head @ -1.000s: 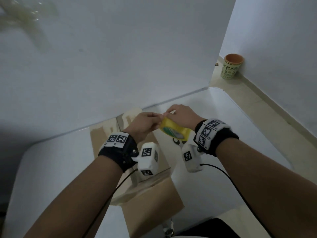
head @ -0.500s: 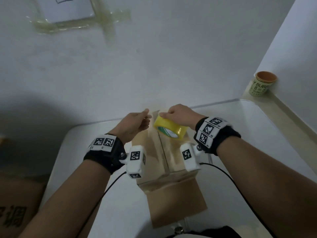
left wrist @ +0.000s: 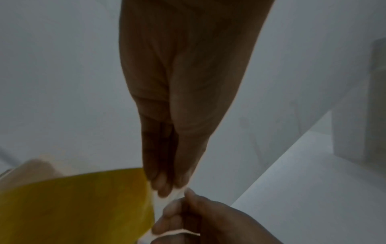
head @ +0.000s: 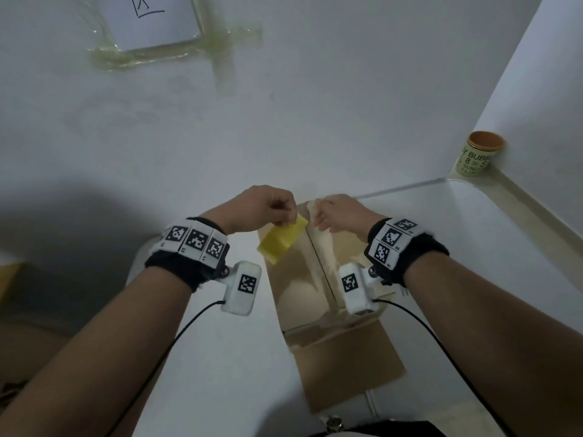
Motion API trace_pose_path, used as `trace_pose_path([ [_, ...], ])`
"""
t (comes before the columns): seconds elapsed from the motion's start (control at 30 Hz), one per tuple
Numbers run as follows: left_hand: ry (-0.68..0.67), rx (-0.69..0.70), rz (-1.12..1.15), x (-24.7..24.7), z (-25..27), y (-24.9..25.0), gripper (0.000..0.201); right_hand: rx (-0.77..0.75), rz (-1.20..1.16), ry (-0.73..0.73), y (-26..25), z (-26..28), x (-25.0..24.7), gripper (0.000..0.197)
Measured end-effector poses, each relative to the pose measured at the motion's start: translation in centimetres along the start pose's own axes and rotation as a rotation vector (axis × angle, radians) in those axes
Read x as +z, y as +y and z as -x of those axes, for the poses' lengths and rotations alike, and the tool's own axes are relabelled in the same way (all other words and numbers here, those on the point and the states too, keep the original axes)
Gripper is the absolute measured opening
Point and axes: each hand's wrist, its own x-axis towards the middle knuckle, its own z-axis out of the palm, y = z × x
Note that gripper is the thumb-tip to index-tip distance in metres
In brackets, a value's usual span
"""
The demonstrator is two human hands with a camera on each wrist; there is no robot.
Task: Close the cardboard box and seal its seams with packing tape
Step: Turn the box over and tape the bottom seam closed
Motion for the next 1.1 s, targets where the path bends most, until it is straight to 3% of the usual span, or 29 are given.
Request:
trace_pose_path([
  [0.07, -0.096, 0.005, -0.027, -0.9, 0.4, 0.3, 0.005, -0.122, 0.049, 0.132, -0.8, -0.3, 0.2, 0.033],
  [0.1, -0.119, 0.009, -0.006, -1.3, 0.6, 0.4, 0.005, -0.161, 0.057, 0.116, -1.3, -0.4, 0.4, 0.033],
  [0.23, -0.166, 0.002, 0.105, -2.0, 1.2, 0.2, 0.009, -0.113, 0.2, -0.157, -2.2, -0.2, 2.3, 0.043],
  [0.3, -0.139, -0.015, 0.174, -1.8, 1.5, -0.5, 0.015, -0.031, 0.242, -0.207, -1.3, 0.0, 3.1, 0.062],
  [0.4, -0.064, -0.03, 0.174, -0.9, 2.0, -2.0, 0.022, 0.073, -0.019, -0.296, -0.2, 0.5, 4.3, 0.073],
  [0.5, -0.011, -0.054, 0.185, 0.2, 2.4, -3.5, 0.01, 0.102, 0.026, -0.264, 0.6, 0.1, 4.8, 0.114],
  [0.53, -0.004, -0.071, 0.212, 0.5, 2.6, -3.7, 0.016, 0.095, 0.081, -0.271, 0.5, 0.2, 4.7, 0.114],
  [0.63, 0.05, -0.162, 0.279, 1.6, 3.1, -3.9, 0.029, -0.003, 0.212, -0.289, 0.7, 0.7, 4.0, 0.059],
  [0.7, 0.067, -0.25, 0.315, 2.5, 3.1, -4.0, 0.025, -0.095, 0.355, -0.267, 0.7, 1.0, 3.4, 0.044],
  [0.9, 0.073, -0.343, 0.439, 5.0, 2.9, -3.2, 0.022, -0.201, 0.746, -0.249, 0.3, 1.9, 1.9, 0.054],
  [1.03, 0.174, -0.339, 0.462, 6.8, 3.1, -3.1, 0.015, -0.099, 0.741, -0.388, 1.0, 2.4, 0.2, 0.051],
  [1.1, 0.181, -0.343, 0.502, 7.5, 3.4, -3.2, 0.016, -0.116, 0.761, -0.382, 1.3, 2.6, -0.2, 0.055],
])
